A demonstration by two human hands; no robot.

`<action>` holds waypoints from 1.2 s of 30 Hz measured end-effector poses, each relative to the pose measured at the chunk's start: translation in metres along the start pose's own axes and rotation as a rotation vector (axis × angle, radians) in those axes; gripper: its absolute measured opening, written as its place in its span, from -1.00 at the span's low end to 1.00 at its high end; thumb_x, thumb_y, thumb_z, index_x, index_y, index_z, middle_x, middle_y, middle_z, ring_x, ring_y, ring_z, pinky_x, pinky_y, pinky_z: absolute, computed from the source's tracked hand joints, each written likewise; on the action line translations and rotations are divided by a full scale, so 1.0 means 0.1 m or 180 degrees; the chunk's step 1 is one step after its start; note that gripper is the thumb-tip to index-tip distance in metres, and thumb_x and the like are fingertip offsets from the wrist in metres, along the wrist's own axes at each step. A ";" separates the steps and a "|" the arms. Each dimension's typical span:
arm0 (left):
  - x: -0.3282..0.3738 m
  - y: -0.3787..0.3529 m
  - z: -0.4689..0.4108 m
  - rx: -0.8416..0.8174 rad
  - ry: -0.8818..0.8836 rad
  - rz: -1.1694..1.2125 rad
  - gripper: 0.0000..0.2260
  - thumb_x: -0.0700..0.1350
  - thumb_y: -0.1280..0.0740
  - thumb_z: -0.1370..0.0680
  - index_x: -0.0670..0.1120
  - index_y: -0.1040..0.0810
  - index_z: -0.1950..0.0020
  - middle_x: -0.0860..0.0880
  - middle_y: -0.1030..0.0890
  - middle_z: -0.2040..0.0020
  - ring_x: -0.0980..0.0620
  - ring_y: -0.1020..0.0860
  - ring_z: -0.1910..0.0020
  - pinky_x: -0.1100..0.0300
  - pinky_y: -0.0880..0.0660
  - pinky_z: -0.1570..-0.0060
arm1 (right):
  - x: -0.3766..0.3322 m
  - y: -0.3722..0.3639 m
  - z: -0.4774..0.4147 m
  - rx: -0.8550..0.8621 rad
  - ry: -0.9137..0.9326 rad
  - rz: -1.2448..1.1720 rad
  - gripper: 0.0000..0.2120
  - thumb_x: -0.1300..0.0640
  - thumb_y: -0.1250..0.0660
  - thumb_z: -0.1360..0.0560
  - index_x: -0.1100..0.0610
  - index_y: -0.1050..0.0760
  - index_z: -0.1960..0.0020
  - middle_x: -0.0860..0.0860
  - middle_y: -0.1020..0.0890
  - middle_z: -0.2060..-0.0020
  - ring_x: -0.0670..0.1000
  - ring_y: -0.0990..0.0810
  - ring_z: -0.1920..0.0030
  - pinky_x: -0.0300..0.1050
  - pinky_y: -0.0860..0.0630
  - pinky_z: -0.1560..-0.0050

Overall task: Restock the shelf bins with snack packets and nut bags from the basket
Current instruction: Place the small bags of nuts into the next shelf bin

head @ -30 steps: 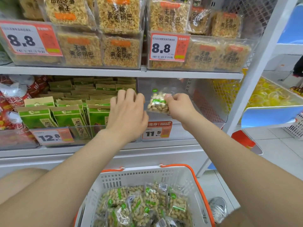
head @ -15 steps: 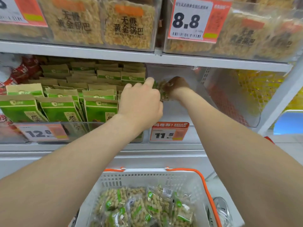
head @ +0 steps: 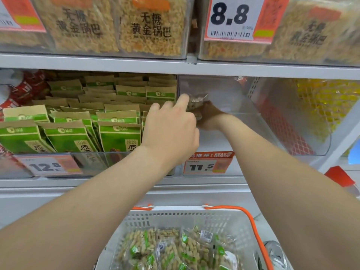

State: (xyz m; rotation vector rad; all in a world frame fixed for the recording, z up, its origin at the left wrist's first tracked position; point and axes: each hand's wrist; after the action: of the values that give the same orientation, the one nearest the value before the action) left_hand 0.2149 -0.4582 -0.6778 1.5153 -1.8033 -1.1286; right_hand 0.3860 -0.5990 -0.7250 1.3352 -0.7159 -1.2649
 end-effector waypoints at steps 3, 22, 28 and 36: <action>-0.01 0.04 0.02 -0.0048 0.0018 0.0005 -0.79 0.00 -0.21 -0.57 -0.03 -0.55 0.20 -0.10 -0.46 -0.16 -0.09 -0.29 0.16 0.01 -0.20 0.10 | 0.04 -0.02 0.05 -0.0288 0.0028 0.0008 -0.40 0.14 -0.25 -0.63 -0.16 -0.25 -0.63 0.04 0.01 -0.67 0.08 0.00 -0.67 0.03 -0.23 -0.53; -0.02 0.66 0.45 -0.0063 0.0181 0.0557 -0.83 -0.13 -0.39 -0.49 -0.01 -0.39 0.09 -0.09 -0.55 0.06 -0.21 -0.50 -0.02 0.00 -0.30 0.10 | -0.63 0.35 1.95 0.1991 0.0830 -0.0047 -0.70 0.10 -0.12 -0.47 0.05 -0.63 0.12 0.01 -0.70 0.18 0.14 -0.65 0.13 0.02 -0.58 0.16; 0.17 0.57 0.92 -0.2148 0.0220 0.0264 -0.89 -0.15 -0.33 -0.57 0.00 -0.46 -0.05 -0.07 -0.42 0.07 -0.16 -0.46 0.11 0.03 -0.41 0.14 | -0.74 -0.06 2.64 0.0668 0.0708 0.1073 -0.78 0.07 -0.18 -0.55 0.10 -0.59 0.06 0.16 -0.56 0.18 0.26 -0.55 0.16 -0.05 -0.35 0.22; 0.58 -0.28 1.51 -0.3677 -0.0943 -0.0009 -0.81 -0.15 -0.25 -0.65 -0.09 -0.51 -0.26 -0.09 -0.55 -0.09 -0.14 -0.58 0.00 0.01 -0.50 0.11 | -0.39 -0.93 2.87 -0.0977 0.0309 0.1073 -0.92 0.21 -0.22 -0.56 0.10 -0.42 0.10 0.06 -0.47 0.16 0.19 -0.51 0.17 -0.05 -0.42 0.20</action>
State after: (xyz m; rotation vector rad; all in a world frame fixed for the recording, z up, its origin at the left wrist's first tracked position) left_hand 0.0926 -0.4756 -0.7860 0.6583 -0.8998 -1.9631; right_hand 0.0841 -0.6290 -0.7507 0.9713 -0.6193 -0.9857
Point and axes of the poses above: each hand's wrist, its own z-axis away from the middle knuckle, its own y-axis out of the back of the hand, x = y × z
